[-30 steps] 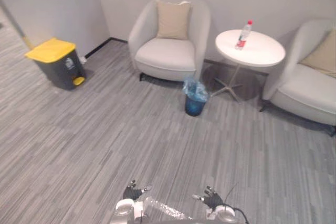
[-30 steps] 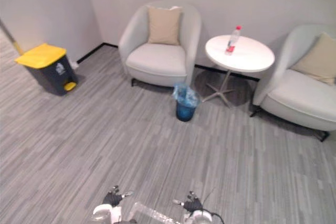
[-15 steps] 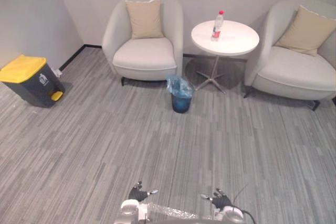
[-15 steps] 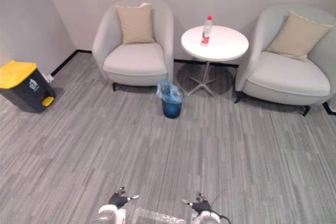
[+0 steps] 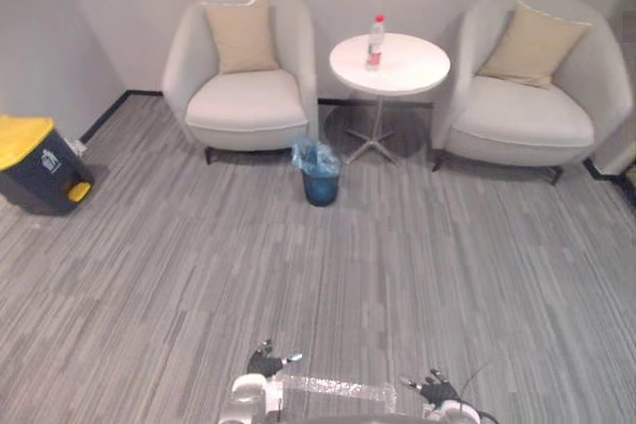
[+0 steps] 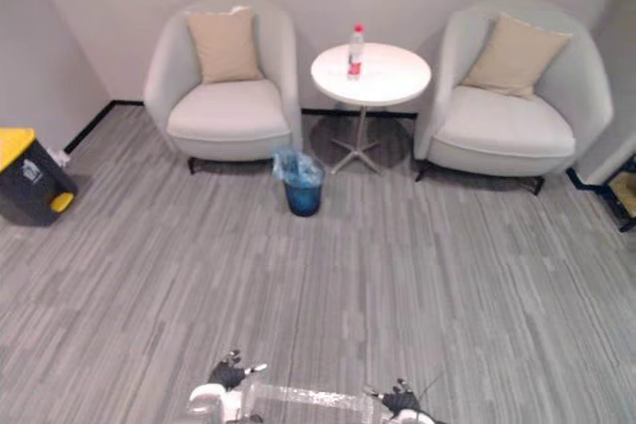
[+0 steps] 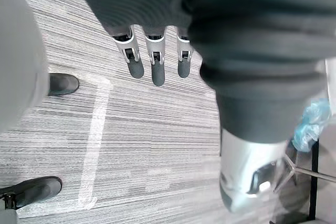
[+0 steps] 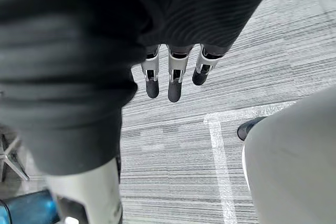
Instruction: Organize the slippers on the shoe rack
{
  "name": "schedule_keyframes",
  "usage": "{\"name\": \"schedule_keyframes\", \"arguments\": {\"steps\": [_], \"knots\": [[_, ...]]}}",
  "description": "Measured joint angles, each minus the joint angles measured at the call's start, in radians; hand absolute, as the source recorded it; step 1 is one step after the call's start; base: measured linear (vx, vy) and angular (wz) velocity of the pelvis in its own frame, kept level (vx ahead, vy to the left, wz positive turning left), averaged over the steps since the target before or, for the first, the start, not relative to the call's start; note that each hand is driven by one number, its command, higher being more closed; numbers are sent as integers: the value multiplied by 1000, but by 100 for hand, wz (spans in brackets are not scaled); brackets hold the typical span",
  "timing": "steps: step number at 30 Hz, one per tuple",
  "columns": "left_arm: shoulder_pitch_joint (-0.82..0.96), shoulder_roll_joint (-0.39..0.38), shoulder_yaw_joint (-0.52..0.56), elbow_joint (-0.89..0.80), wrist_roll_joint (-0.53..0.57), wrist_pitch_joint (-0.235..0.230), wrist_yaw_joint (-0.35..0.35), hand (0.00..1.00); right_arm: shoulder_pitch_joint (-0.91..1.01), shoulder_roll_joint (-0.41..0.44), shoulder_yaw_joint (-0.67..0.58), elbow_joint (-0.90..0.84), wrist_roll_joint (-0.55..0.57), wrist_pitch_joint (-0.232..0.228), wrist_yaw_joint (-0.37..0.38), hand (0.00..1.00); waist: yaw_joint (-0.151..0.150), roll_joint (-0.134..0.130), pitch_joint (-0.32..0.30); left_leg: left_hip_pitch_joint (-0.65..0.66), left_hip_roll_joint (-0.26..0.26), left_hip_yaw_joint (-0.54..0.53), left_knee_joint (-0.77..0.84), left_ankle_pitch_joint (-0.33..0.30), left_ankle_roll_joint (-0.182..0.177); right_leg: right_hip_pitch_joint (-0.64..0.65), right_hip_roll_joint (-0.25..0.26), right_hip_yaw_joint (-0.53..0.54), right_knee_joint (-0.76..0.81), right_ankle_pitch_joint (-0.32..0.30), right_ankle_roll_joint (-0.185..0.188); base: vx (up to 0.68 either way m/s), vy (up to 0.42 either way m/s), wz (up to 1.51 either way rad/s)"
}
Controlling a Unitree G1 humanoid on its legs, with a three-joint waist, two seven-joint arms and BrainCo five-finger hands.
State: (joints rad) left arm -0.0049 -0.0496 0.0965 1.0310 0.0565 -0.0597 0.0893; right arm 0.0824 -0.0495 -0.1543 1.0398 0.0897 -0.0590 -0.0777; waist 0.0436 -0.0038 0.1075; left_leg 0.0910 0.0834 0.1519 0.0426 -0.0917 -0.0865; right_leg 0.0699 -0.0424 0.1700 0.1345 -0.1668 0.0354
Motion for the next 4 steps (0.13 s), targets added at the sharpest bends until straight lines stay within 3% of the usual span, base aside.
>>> {"name": "schedule_keyframes", "arguments": {"steps": [4], "knots": [[11, 1, 0, 0, -1, 0, 0, 0, 8, 0, -2, -3, 25, -1, -2, 0, -3, -3, -12, 15, -20, 10, -16, 11, 7, 0, -22, 12, 3, 3, 15, 0, 53, -8]]}}
